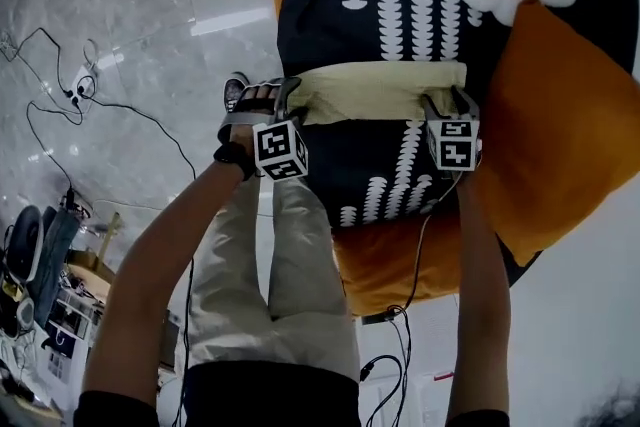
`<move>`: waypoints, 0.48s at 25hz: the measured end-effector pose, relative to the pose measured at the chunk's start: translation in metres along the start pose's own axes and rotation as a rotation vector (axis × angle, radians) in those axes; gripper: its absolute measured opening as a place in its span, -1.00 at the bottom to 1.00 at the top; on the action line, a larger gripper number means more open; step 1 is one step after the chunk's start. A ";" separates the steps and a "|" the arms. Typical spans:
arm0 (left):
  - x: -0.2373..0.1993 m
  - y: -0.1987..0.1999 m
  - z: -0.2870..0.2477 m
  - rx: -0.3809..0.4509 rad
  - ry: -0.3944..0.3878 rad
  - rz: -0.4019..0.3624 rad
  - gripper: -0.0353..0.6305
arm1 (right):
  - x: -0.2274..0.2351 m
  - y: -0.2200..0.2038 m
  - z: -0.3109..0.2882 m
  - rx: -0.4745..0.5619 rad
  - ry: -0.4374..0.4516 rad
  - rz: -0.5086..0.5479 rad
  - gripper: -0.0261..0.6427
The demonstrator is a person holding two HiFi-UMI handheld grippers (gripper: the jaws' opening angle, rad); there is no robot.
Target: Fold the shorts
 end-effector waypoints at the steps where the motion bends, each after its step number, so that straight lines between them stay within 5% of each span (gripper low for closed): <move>1: -0.002 -0.004 -0.005 0.012 -0.020 0.017 -0.01 | 0.009 -0.002 -0.009 -0.019 0.015 -0.055 -0.02; 6: -0.028 -0.009 0.009 0.064 -0.184 0.138 0.15 | 0.010 0.012 0.010 -0.089 0.017 -0.043 0.04; 10: -0.055 -0.034 0.031 0.066 -0.173 0.273 0.16 | -0.024 -0.009 0.045 0.076 -0.164 -0.209 0.18; 12: -0.064 -0.055 0.034 0.037 -0.136 0.359 0.16 | -0.077 -0.021 0.052 0.164 -0.227 -0.183 0.22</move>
Point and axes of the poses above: the fingertips, and each gripper's own axes: z backward along the fingers, x to its right, y out of its top, the point moved 10 cm from there along z, backward along the fingers, and after that the axes turned 11 degrees about y, right-handed, at the moved point
